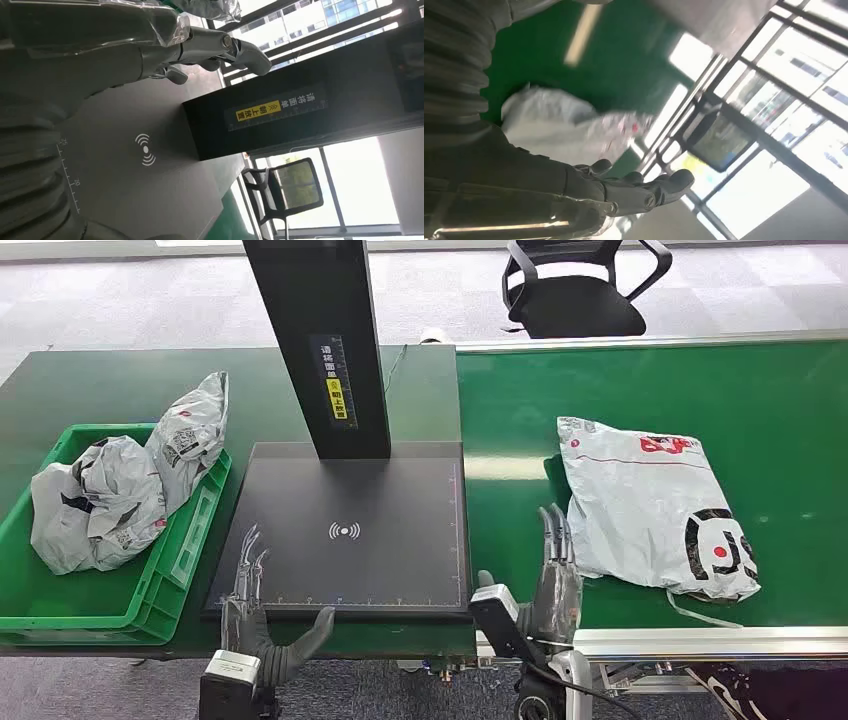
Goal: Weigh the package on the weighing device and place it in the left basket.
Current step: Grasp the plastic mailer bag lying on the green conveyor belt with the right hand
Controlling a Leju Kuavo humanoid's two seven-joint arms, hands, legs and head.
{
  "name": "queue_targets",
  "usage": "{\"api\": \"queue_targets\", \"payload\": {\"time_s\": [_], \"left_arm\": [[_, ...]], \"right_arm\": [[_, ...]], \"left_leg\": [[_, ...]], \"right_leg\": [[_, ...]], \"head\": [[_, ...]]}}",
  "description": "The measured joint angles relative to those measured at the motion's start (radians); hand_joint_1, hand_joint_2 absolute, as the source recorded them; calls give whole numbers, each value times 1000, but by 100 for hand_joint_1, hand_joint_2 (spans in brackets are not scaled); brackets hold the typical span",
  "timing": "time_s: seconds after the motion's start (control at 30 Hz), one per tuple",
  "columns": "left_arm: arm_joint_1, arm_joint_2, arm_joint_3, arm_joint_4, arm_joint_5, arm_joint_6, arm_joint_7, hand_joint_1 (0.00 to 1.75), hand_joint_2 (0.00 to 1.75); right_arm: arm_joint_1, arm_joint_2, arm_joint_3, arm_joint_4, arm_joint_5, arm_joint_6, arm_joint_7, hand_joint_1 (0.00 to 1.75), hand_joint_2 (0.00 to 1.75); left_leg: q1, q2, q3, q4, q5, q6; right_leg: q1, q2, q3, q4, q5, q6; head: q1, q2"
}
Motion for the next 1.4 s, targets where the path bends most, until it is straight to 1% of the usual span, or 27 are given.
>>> {"api": "queue_targets", "payload": {"time_s": [0.07, 0.13, 0.2, 0.27, 0.43, 0.57, 0.63, 0.7, 0.8, 0.93, 1.1, 1.27, 1.4], "left_arm": [[0, 0, 0, 0, 2, -4, 0, 0, 175], [-1, 0, 0, 1, 9, -14, -2, 0, 175], [-4, 0, 0, 4, 19, -24, -5, 0, 175], [-6, 0, 0, 8, 28, -31, -11, 0, 175], [-19, 0, 0, 22, 37, -42, -16, 0, 175], [-33, 0, -2, 36, 42, -43, -17, 0, 175], [-37, 0, -2, 43, 48, -43, -18, 0, 175], [-41, 0, -2, 49, 53, -43, -18, 0, 175], [-43, 0, -2, 57, 54, -43, -18, 0, 175], [-43, 0, -2, 60, 56, -45, -21, 0, 175], [-47, 0, -1, 64, 71, -67, -27, 0, 175], [-62, 0, 7, 79, 75, -86, -33, 0, 175], [-78, -2, 16, 95, 83, -99, -33, 0, 175]], "right_arm": [[-20, -9, -21, 8, 37, 5, 27, 0, 175], [-69, -32, -62, 39, 98, 22, 84, 0, 175], [-137, -67, -108, 104, 132, 49, 133, 0, 175], [-220, -110, -161, 199, 138, 75, 153, 0, 175], [-412, -206, -286, 430, 90, 135, 157, 0, 175], [-550, -276, -394, 591, 5, 264, 137, 0, 175], [-603, -302, -443, 650, -27, 316, 122, 0, 175], [-641, -318, -482, 694, -45, 349, 114, 0, 175], [-675, -331, -516, 738, -53, 361, 109, 0, 175], [-697, -338, -540, 777, -49, 382, 117, 0, 175], [-706, -348, -545, 825, 2, 512, 173, 0, 175], [-704, -353, -542, 860, 52, 602, 208, 0, 175], [-690, -354, -513, 883, 125, 687, 255, 0, 175]], "left_leg": [[0, 0, 0, 0, 0, 0], [0, 0, 1, 0, 0, 0], [0, 0, 1, 0, 0, 0], [0, 0, 1, 1, 1, 1], [0, -1, 1, 2, 1, 1], [0, -1, 0, 2, 1, 1], [0, -1, 0, 2, 1, 1], [0, -1, 0, 2, 1, 1], [0, -1, 0, 2, 1, 1], [0, -1, 0, 2, 1, 1], [0, -1, 0, 2, 1, 1], [0, -1, 0, 2, 1, 1], [0, -1, 0, 2, 1, 1]], "right_leg": [[0, 0, 0, 0, 0, 0], [0, 0, 1, 0, 0, 0], [0, 0, 1, 0, 1, 0], [0, 0, 1, 0, 1, 1], [-1, 0, 1, 0, 2, 1], [-1, -1, 1, 0, 2, 1], [-1, -1, 0, 0, 2, 1], [-1, -1, 0, 0, 2, 1], [-1, -1, 0, 0, 2, 1], [-1, 0, 0, 0, 2, 1], [-1, -1, 0, 0, 2, 1], [-1, -1, 0, 0, 2, 1], [-1, -1, 0, 0, 2, 1]], "head": [[0, 0], [0, 0], [0, 0], [0, 0], [0, 0], [0, 0], [0, 0], [0, 0], [0, 0], [-1, 0], [0, 0], [0, 0], [0, 0]]}}
